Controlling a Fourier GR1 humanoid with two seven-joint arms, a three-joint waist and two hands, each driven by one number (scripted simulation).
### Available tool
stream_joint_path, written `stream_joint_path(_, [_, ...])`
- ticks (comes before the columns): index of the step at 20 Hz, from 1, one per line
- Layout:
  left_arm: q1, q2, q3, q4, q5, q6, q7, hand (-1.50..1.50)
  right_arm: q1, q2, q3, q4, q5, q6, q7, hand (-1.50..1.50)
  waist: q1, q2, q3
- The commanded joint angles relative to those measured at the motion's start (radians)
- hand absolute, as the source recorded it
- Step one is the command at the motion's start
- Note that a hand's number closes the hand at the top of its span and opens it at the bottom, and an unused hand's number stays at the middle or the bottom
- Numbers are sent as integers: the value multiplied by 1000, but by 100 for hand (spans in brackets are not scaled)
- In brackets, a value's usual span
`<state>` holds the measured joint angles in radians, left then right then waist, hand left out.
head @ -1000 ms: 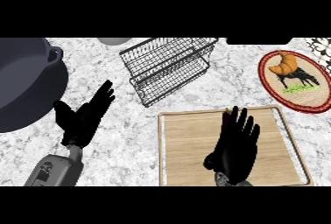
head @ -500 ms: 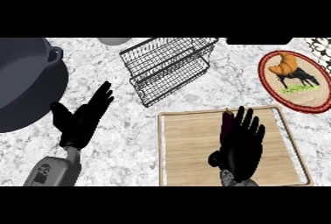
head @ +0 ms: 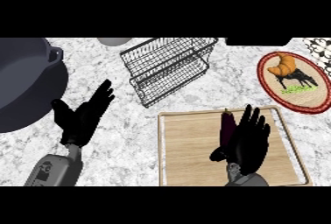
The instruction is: Pick the eggplant from the tray and place it in the tiered basket
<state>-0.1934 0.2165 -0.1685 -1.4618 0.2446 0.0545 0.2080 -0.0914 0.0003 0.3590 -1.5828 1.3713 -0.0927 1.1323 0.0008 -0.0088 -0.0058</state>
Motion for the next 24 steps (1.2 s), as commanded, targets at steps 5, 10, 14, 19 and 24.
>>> stream_joint_path(5, [-11,-3,39,47,-3,-40,-16,0,3,0,-83,146,-8,-135,5,-150,0,10,6])
stream_joint_path(10, [6,-6,35,-10,-16,-33,16,0,-41,0,-8,261,-60,-213,31,-150,8,11,6])
stream_joint_path(14, [20,-5,34,-44,-24,-37,37,0,-88,0,-46,279,-105,-191,-100,150,10,10,6])
stream_joint_path(19, [32,1,48,-47,-18,-54,30,0,-69,-20,-82,314,-82,-204,-168,150,10,10,6])
stream_joint_path(24, [28,-37,26,-29,-43,-30,13,0,-107,-123,-54,233,-220,-48,-379,150,13,11,6])
